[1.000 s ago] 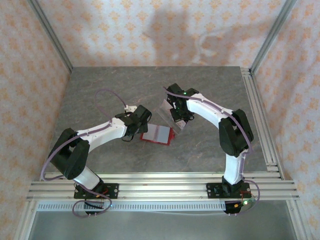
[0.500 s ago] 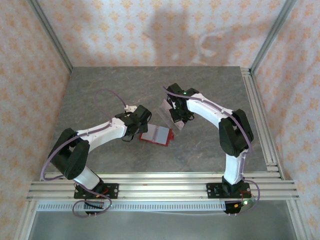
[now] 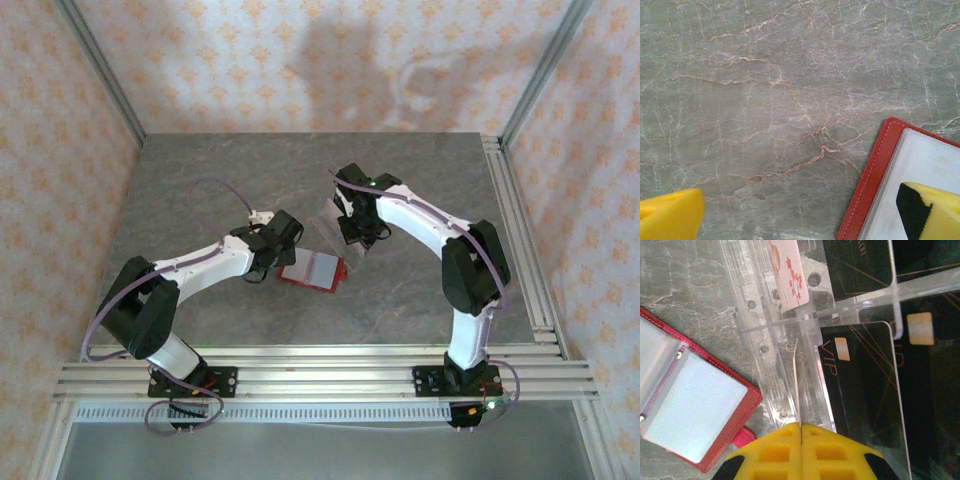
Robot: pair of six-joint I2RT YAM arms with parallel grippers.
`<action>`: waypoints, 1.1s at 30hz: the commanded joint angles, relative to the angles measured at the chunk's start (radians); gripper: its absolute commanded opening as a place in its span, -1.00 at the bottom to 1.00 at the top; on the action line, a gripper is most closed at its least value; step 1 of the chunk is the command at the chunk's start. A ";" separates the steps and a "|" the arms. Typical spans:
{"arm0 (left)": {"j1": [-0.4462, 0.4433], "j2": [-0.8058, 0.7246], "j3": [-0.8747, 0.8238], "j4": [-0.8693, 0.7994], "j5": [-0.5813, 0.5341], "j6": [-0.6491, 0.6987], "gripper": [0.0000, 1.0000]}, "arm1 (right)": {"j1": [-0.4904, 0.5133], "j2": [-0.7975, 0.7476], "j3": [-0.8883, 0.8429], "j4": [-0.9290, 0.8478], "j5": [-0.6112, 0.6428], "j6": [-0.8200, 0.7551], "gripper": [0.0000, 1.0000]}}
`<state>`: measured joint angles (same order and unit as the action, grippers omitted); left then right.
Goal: Put the credit cards into the card holder
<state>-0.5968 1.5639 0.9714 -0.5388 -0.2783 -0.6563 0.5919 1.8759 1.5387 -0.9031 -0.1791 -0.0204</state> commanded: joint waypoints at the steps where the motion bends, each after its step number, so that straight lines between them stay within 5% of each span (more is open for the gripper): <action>1: -0.009 -0.023 -0.002 -0.036 -0.052 -0.002 1.00 | -0.004 -0.071 0.040 -0.040 -0.012 0.017 -1.00; 9: -0.008 0.002 0.001 -0.051 -0.065 0.009 1.00 | -0.004 -0.113 0.044 -0.035 -0.014 0.031 -1.00; 18: -0.006 0.057 0.005 -0.136 -0.135 -0.027 1.00 | -0.004 -0.203 0.005 0.048 -0.164 0.121 -1.00; 33: -0.043 0.075 -0.061 -0.071 -0.069 -0.053 0.99 | -0.004 -0.364 -0.263 0.312 -0.286 0.326 -1.00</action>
<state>-0.6209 1.6394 0.9245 -0.6167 -0.3405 -0.6838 0.5919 1.5574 1.3106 -0.6701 -0.4469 0.2485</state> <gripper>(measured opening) 0.997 0.041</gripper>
